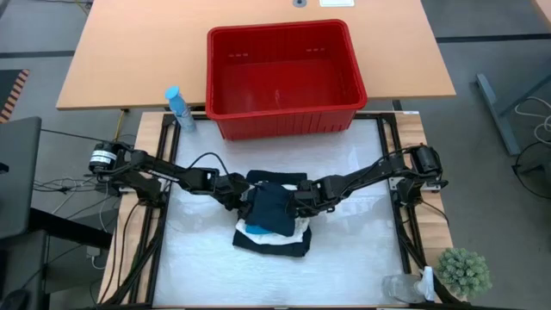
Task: Fold Laundry from Bin
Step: Put the stacked clothes into the red bin
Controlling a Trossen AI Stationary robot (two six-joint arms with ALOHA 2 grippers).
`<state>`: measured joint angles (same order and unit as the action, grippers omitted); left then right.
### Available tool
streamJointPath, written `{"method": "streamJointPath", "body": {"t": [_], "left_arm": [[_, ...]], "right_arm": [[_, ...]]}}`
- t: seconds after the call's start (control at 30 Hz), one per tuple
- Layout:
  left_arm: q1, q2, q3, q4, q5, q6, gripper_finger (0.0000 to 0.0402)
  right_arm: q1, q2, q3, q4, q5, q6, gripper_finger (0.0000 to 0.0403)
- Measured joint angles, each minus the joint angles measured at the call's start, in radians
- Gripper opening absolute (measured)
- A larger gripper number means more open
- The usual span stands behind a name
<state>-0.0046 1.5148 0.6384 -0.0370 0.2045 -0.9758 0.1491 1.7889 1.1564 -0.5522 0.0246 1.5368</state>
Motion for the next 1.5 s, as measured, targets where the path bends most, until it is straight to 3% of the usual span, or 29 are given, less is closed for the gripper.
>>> {"method": "streamJointPath", "body": {"t": [0.1,0.53,0.8,1.23,1.5], "left_arm": [[-0.002,-0.014,-0.001,-0.024,-0.049,0.005,0.0343],[-0.071,0.000,-0.004,-0.029,-0.313,-0.016,0.0345],[-0.121,0.113,-0.002,0.085,-0.325,-0.103,0.0345],[-0.102,0.108,-0.003,0.086,-0.320,-0.110,0.0345],[-0.102,0.108,-0.005,0.104,-0.333,-0.192,0.0345]], "right_arm": [[0.001,0.000,0.000,0.000,-0.001,0.000,0.0029],[-0.002,0.000,-0.001,-0.001,-0.003,-0.002,0.0029],[-0.007,0.000,-0.003,-0.010,-0.004,-0.030,0.0029],[-0.010,0.000,-0.003,-0.010,-0.004,-0.068,0.0029],[-0.013,0.000,-0.003,-0.011,-0.004,-0.072,0.0029]]}}
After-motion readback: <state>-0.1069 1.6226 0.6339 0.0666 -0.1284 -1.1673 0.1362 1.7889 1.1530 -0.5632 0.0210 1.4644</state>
